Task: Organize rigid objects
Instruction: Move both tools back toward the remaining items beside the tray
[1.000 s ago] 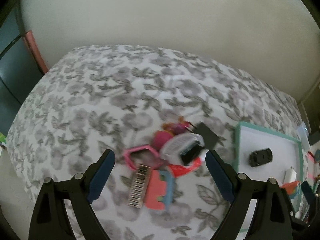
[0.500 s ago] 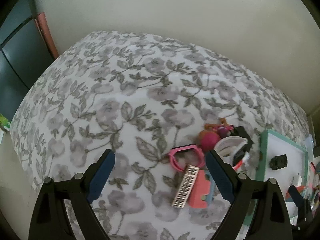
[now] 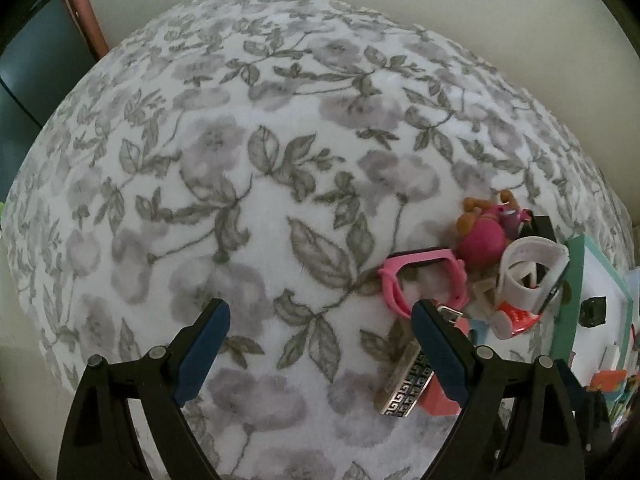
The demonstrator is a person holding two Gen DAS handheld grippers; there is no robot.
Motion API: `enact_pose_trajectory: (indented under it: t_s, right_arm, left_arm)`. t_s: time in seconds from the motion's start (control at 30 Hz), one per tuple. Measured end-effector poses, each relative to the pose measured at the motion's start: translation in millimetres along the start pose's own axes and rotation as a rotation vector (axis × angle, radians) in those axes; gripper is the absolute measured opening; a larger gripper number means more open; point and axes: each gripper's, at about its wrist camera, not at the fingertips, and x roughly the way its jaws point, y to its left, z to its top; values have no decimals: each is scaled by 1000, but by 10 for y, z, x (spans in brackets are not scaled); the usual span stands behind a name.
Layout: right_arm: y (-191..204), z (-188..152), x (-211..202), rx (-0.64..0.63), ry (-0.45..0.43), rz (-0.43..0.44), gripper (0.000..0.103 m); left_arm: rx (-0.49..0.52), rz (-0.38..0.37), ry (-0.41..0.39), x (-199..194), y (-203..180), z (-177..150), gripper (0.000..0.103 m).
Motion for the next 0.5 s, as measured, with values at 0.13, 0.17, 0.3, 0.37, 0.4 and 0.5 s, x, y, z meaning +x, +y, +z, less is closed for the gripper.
enact_pose_trajectory:
  t_s: [0.13,0.17,0.3,0.37,0.4,0.5]
  right_arm:
    - [50,10,144,21,33,14,103]
    - [61,15,161,28,30,27,103]
    - [119,47,204,47,29,42,103]
    - [144,56,242,50,38,52,103]
    - [155,58,245,48,39,53,103]
    - [189,63,222,28,36,33,103]
  left_arm:
    - [-15,2,15,46,33,0,92]
    - [-18,0,18,53,37,1,92]
    - [-12,-1,16,50,33,9,92]
    - [-11,1,12,40,32,9,92]
    - [-12,1,11,39,32,14,92]
    - [-19,7,7,28,49,38,92]
